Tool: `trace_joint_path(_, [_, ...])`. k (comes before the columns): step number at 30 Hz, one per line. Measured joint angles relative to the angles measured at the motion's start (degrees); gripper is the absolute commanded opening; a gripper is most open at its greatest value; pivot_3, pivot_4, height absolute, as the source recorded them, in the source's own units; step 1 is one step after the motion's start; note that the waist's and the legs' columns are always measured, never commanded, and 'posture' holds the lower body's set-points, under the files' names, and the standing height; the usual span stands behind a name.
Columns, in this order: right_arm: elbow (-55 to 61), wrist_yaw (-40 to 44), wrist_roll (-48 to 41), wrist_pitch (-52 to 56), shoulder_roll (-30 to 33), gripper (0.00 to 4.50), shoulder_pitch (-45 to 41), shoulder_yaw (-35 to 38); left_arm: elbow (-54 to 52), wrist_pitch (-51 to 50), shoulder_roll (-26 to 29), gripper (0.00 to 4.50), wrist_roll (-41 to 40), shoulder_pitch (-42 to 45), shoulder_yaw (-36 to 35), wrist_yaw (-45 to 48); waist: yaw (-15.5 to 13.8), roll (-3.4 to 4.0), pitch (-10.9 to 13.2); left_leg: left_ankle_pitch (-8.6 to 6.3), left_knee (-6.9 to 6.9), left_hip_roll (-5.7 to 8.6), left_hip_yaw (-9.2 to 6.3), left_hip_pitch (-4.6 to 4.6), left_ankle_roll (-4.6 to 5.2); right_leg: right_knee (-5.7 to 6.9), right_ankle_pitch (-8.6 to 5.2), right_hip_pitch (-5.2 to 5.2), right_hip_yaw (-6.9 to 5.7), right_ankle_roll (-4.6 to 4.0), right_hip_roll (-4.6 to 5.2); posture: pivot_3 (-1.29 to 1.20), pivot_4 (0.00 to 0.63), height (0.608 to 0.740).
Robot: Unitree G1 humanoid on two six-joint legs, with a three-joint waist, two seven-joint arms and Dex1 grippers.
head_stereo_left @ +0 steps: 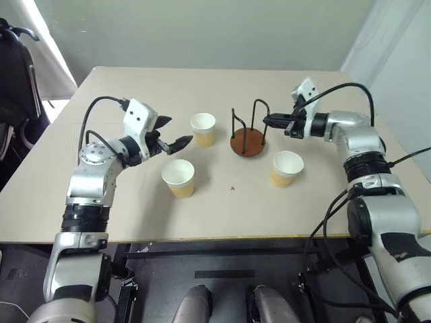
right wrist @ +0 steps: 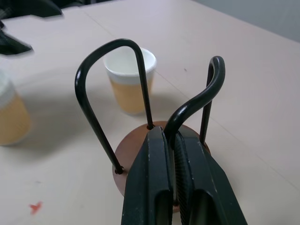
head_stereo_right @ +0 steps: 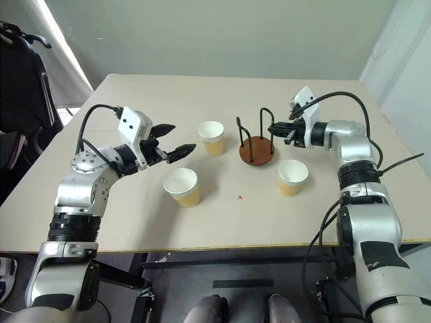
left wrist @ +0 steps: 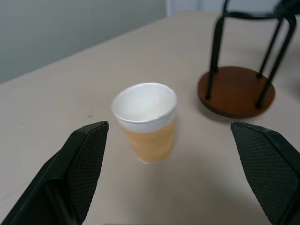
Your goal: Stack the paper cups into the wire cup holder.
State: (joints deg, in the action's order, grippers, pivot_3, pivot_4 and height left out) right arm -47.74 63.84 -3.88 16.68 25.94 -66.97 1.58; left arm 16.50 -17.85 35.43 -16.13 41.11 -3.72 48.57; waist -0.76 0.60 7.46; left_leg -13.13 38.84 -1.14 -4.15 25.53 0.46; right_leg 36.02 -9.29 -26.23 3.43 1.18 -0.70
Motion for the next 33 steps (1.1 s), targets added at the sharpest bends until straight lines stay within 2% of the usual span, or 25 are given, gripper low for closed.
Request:
trace_joint_path(7, [20.5,-0.1,-2.8,13.2,0.6,0.04,9.8,-1.8,-5.1,-1.3,1.5,4.5,-0.9,-1.6,2.3,6.4,0.1,0.0,0.0,0.03,-0.02,-0.02,-0.01,-0.01,-0.06,0.03,-0.02,-0.03,-0.03,-0.02,-0.03,0.0,0.15,0.74])
trace_joint_path(11, [28.2,-0.5,-4.2,17.7,1.5,0.04,13.0,-2.8,-8.0,-2.8,3.1,4.5,-2.5,-1.6,2.7,10.5,0.2,0.0,0.0,0.06,0.01,-0.02,-0.01,-0.03,-0.08,0.1,-0.02,-0.02,-0.02,-0.03,-0.04,0.0,0.15,0.74])
trace_joint_path(26, [48.2,-2.7,-10.2,27.8,4.0,0.04,20.6,-5.4,-11.2,-8.0,8.2,4.5,-5.6,0.9,3.9,20.4,0.2,-0.01,0.0,0.07,0.07,-0.04,-0.05,-0.07,-0.08,0.09,-0.1,0.04,-0.04,-0.16,-0.07,0.0,0.15,0.74])
trace_joint_path(33, [51.9,-3.8,-12.2,30.2,4.8,0.04,23.8,-6.9,-12.3,-9.5,9.1,4.5,-6.9,0.9,3.9,22.3,0.2,0.0,0.0,0.08,0.12,-0.04,-0.05,-0.07,-0.06,0.1,-0.11,0.06,-0.03,-0.18,-0.07,0.0,0.15,0.74])
